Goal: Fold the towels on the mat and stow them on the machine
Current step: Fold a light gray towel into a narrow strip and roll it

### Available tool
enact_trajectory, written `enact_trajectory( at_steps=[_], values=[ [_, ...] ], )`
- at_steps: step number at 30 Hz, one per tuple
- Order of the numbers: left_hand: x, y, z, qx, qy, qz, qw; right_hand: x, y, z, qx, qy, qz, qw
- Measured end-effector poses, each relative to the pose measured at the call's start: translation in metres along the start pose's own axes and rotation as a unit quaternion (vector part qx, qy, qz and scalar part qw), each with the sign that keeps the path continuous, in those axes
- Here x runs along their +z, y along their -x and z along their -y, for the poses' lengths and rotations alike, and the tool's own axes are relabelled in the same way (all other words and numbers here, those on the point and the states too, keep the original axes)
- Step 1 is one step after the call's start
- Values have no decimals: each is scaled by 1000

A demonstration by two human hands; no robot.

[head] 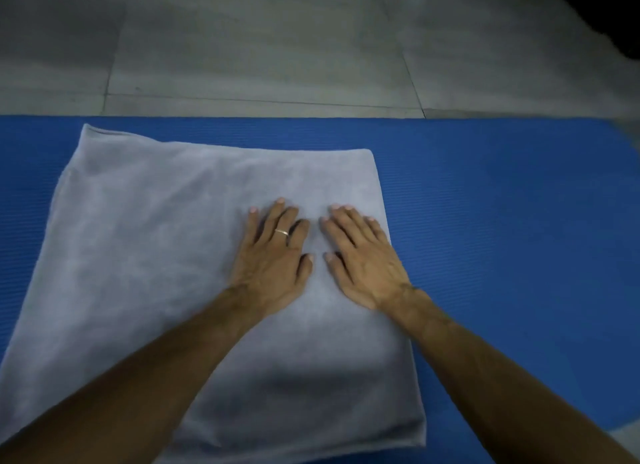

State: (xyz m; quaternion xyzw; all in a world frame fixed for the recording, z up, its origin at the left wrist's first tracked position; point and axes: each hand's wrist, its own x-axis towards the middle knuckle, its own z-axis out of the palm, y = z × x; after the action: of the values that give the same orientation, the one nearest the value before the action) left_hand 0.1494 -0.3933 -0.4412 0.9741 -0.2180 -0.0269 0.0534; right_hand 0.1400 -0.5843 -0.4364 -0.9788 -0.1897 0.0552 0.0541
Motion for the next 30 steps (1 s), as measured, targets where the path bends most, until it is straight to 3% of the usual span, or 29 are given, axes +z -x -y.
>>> enact_trajectory(
  at_steps=[3, 8, 9, 11, 13, 15, 17, 18, 21, 23, 26, 30],
  values=[
    [4, -24, 9, -42, -11, 21, 999, -5, -52, -43, -41, 33, 69, 996],
    [3, -26, 9, -42, 19, 51, 998, -35, -117, -102, 125, 62, 118, 983],
    [2, -28, 9, -46, 18, 57, 997, -36, -119, -99, 100, 82, 91, 987],
    [0, -30, 9, -50, 9, 63, 997, -42, -105, -88, -33, 96, 64, 993],
    [1, -29, 9, -50, -9, 72, 996, -39, -84, -99, -139, 112, 121, 976],
    [3, -29, 9, -51, -28, 78, 995, -42, -86, -131, -32, 109, 164, 980],
    [2, -29, 9, -64, -31, 67, 995, -46, -101, -156, 84, 96, 135, 983],
    [0, -30, 7, -68, -26, 64, 995, -48, -102, -159, 87, 99, 111, 985],
    [-1, -27, -5, -100, 2, 47, 994, -46, -78, -143, -38, 48, 30, 998],
    [-4, -19, -36, -135, 51, -9, 989, -43, -58, -129, -134, 40, 57, 989],
    [-7, 4, -114, -154, 107, -67, 980, -40, -52, -127, -174, 55, 68, 981],
    [-6, 21, -182, -200, 107, 34, 973, -35, -60, -130, -165, 49, 43, 984]
  ],
)
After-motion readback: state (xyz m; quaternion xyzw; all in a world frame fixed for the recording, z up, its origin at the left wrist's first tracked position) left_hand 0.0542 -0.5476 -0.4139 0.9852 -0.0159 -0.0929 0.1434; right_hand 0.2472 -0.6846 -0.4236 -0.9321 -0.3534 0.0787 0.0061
